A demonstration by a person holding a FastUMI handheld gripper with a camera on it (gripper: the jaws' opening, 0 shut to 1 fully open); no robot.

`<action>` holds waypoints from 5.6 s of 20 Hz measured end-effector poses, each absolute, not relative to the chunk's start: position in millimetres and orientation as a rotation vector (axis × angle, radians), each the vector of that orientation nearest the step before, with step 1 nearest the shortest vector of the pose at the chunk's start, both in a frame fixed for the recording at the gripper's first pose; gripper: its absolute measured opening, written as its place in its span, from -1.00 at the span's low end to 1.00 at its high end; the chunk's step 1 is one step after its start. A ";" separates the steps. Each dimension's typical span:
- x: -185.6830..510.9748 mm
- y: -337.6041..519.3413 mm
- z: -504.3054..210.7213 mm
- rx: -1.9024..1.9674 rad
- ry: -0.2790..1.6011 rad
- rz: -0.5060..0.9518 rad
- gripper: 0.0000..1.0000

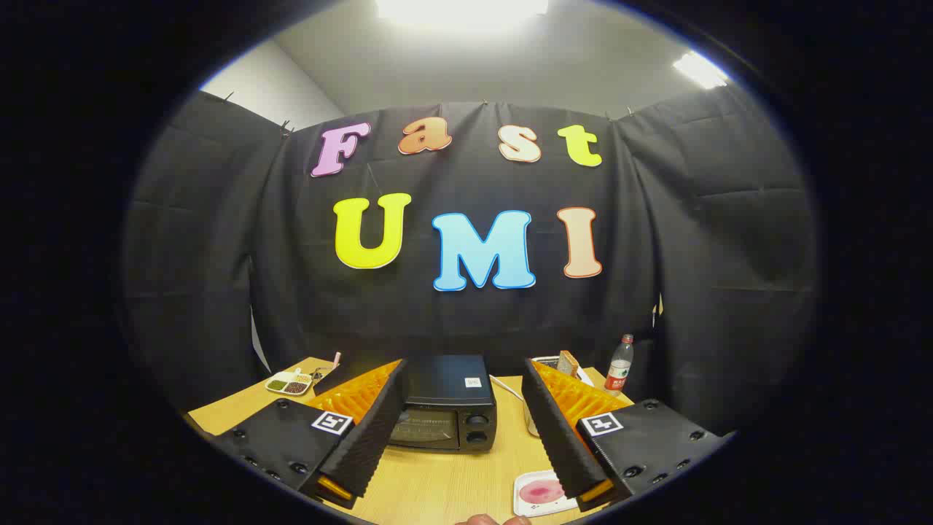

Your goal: Open the toaster oven, put the food inside, and close the toaster oven door.

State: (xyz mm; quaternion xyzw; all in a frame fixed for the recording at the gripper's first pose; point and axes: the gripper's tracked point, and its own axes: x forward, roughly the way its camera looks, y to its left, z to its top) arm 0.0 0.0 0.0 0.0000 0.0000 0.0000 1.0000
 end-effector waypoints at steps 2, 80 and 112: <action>2.2 0.9 2.3 -0.004 -0.002 0.000 0.95; 166.6 145.6 -168.1 -0.050 0.441 0.059 0.96; 84.6 142.8 -208.5 -0.055 0.613 0.079 0.95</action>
